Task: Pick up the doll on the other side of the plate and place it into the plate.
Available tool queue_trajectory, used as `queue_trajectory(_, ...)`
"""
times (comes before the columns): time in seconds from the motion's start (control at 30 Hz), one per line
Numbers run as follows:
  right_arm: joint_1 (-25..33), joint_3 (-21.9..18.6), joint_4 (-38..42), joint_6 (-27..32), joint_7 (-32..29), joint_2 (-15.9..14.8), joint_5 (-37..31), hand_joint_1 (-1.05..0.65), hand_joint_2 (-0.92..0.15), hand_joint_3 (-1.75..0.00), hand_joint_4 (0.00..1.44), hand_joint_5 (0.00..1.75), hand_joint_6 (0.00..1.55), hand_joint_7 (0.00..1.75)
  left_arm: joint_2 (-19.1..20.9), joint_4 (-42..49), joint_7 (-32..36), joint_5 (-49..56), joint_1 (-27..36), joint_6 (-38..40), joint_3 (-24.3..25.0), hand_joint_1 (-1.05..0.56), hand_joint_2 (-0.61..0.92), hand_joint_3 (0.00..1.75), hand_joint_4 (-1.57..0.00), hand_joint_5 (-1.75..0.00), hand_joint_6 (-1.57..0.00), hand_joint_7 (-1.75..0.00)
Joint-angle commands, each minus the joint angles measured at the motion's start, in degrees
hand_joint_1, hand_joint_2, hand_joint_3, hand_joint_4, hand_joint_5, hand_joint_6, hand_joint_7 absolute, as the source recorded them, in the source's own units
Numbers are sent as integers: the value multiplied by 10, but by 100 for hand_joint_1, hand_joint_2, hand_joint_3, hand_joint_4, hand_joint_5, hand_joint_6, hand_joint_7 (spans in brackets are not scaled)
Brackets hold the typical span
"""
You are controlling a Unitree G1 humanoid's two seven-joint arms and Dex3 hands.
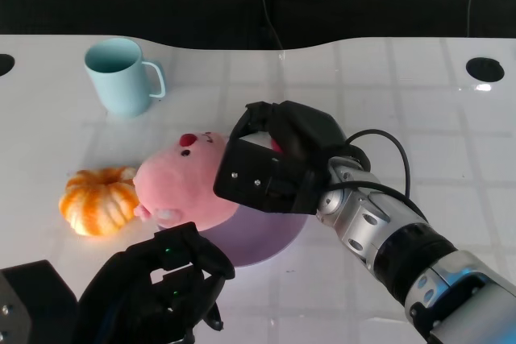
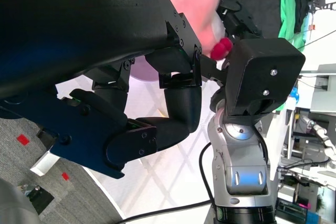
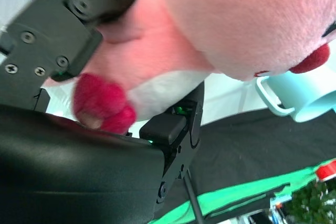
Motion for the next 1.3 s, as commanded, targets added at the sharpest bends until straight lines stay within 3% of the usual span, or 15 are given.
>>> queue_trajectory(0.03,-11,8,-20,7,53,-15,3,-42,-92,-15,45,68,57,3,7,1,0,1,-1,-1,6,-41,71,84,-66,-175,-68,-137)
queue_trajectory(0.1,-9,20,-33,12,84,-24,-7,-56,-92,-19,23,45,38,1,8,2,0,0,-2,-1,7,-42,71,84,-66,-175,-68,-137)
queue_trajectory(0.2,-3,44,-67,26,136,-45,-24,-71,-92,-24,6,31,19,0,9,4,-1,2,-3,-4,8,-41,71,85,-66,-175,-68,-137)
queue_trajectory(0.3,11,55,-109,25,176,-69,-29,-79,-92,-26,1,24,11,0,10,4,3,7,-3,-3,7,-42,71,85,-66,-175,-69,-137)
queue_trajectory(0.53,61,72,-230,17,229,-139,-45,-87,-92,-28,1,19,7,1,10,6,0,5,-3,-7,7,-41,71,85,-64,-175,-68,-135)
queue_trajectory(0.83,146,50,-411,20,310,-223,-32,-88,-92,-26,2,20,8,1,11,6,2,0,-5,2,11,-43,72,82,-64,-175,-69,-134)
queue_trajectory(1.3,312,-38,-646,-32,340,-324,31,-81,-92,-22,18,31,22,6,9,4,2,-2,-7,3,8,-43,74,79,-65,-175,-70,-132)
